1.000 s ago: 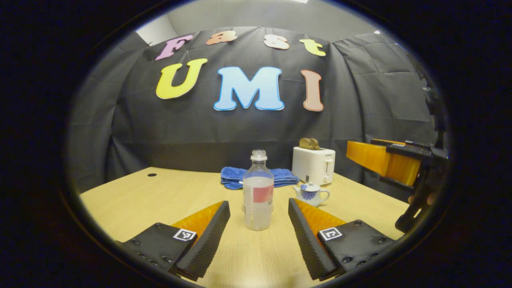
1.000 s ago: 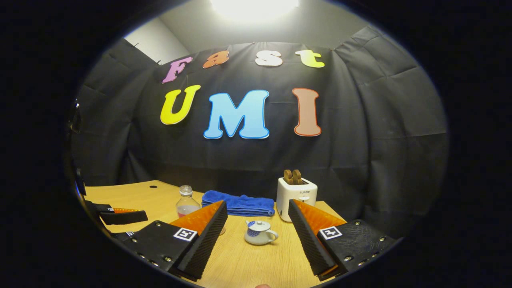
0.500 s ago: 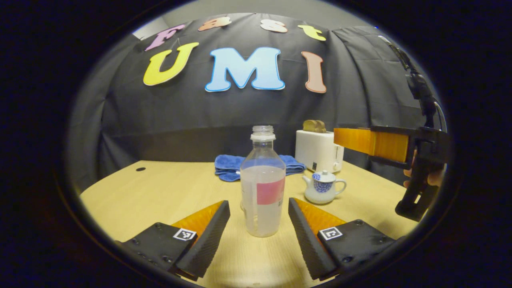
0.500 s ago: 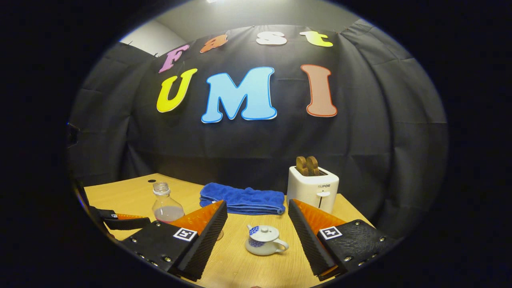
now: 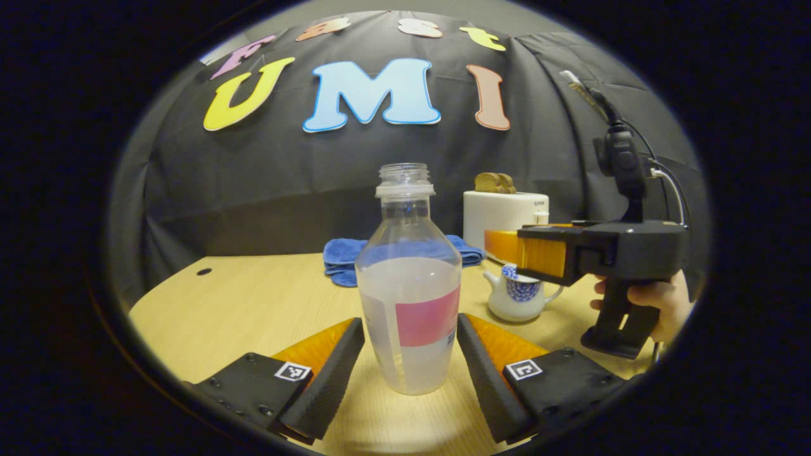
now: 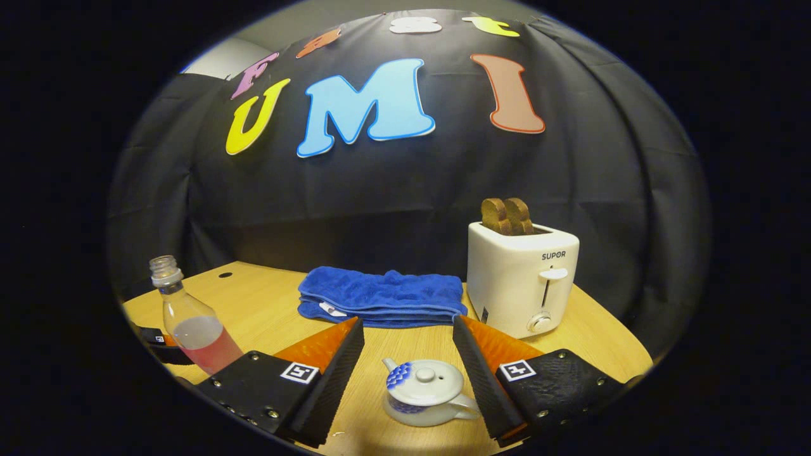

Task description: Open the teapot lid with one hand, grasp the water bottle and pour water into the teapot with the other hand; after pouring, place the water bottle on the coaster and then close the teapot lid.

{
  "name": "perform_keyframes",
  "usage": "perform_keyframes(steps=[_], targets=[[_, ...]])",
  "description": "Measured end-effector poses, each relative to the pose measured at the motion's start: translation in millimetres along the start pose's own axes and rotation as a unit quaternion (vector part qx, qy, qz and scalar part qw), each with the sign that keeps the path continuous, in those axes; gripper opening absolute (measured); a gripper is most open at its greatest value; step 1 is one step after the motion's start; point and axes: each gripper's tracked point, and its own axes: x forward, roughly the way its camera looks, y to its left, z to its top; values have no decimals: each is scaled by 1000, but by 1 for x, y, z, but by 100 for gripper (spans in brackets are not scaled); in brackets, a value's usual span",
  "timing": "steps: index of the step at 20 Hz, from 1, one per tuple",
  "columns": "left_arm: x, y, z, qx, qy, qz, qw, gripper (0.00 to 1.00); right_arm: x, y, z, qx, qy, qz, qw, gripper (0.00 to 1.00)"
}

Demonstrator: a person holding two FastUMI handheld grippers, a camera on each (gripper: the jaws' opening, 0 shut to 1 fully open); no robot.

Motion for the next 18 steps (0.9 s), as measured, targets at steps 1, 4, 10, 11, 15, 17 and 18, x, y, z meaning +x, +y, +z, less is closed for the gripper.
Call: perform_keyframes(steps=[1,4,10,11,15,17,18], targets=[[3,-1,0,2,2,-3,1000,99,6,-1,-4,0,5,-2,1000,88],[11,-3,3,-3,0,-11,1000,100,16,-1,-19,0,24,-2,1000,81],[11,2,0,-5,13,-9,1000,92,19,-8,-20,-31,25,-24,999,62],[12,2,0,-4,14,-8,1000,89,23,-8,-21,-26,29,-22,999,51],[9,0,0,-8,16,-12,1000,88,22,-9,-19,-29,22,-31,999,42],[5,5,1,-19,14,0,1000,88,32,-11,-19,-31,25,-29,999,23],[4,7,0,-26,12,6,1000,87,25,-9,-19,-30,25,-26,999,23]])
